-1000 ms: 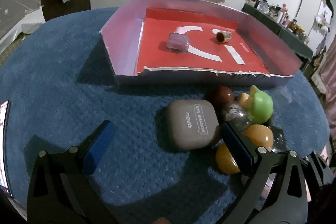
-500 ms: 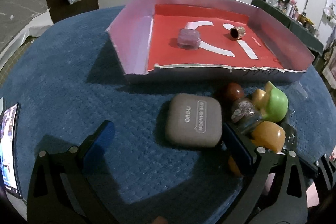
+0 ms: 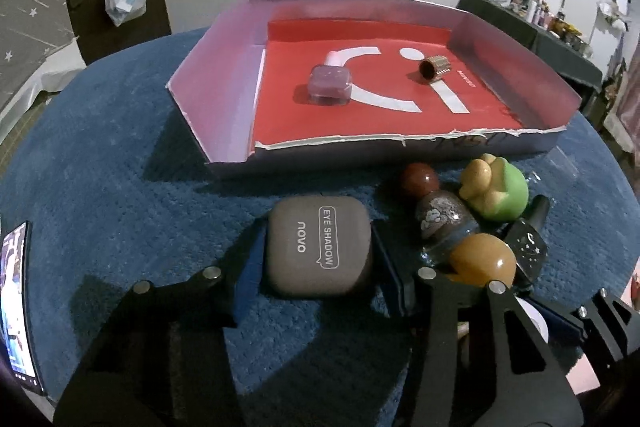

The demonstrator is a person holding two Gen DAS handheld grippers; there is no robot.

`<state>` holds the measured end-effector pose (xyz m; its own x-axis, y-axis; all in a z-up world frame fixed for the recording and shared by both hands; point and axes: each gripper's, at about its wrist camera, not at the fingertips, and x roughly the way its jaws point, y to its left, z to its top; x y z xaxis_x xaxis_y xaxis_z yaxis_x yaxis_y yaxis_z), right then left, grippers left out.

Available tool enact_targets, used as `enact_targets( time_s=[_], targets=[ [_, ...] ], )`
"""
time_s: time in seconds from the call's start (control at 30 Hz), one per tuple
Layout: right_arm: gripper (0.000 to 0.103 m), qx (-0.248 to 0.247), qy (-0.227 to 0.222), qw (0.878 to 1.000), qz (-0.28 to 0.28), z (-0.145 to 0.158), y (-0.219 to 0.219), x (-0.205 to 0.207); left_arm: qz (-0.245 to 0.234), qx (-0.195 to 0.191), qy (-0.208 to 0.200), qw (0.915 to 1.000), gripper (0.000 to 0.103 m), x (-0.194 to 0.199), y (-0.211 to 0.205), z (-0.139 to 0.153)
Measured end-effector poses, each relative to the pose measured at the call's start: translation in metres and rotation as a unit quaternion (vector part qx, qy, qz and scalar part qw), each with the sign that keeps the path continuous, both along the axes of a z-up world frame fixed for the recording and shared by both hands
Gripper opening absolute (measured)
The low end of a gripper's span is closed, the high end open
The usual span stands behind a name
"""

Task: Organize rigid objects
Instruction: 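Grasp the grey eye shadow case with the left tool while the right tool grasps the white round compact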

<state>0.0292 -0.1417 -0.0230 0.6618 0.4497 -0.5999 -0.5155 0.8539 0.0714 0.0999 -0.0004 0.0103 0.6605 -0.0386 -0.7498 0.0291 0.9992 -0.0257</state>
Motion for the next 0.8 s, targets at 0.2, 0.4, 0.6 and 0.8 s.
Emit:
enact_targets(
  time_s=[0.2,0.4,0.6,0.8],
  targets=[
    [0.052,0.007,0.009,1.0,0.006,0.002,-0.004,0.001,-0.012,-0.018,-0.005,0.9998,0.048,-0.009,0.001,0.003],
    [0.052,0.029,0.008,0.999,0.015,0.018,-0.012,-0.002,-0.016,-0.028,-0.021,0.9993,0.048,-0.024,0.002,0.015],
    [0.052,0.059,0.017,0.998,0.007,0.036,-0.027,0.006,-0.02,-0.035,-0.041,0.9983,0.049,-0.036,0.002,0.03],
    [0.052,0.064,-0.003,0.998,0.002,0.055,-0.033,0.012,-0.034,-0.037,-0.061,0.9968,0.049,-0.043,-0.004,0.043]
  ],
)
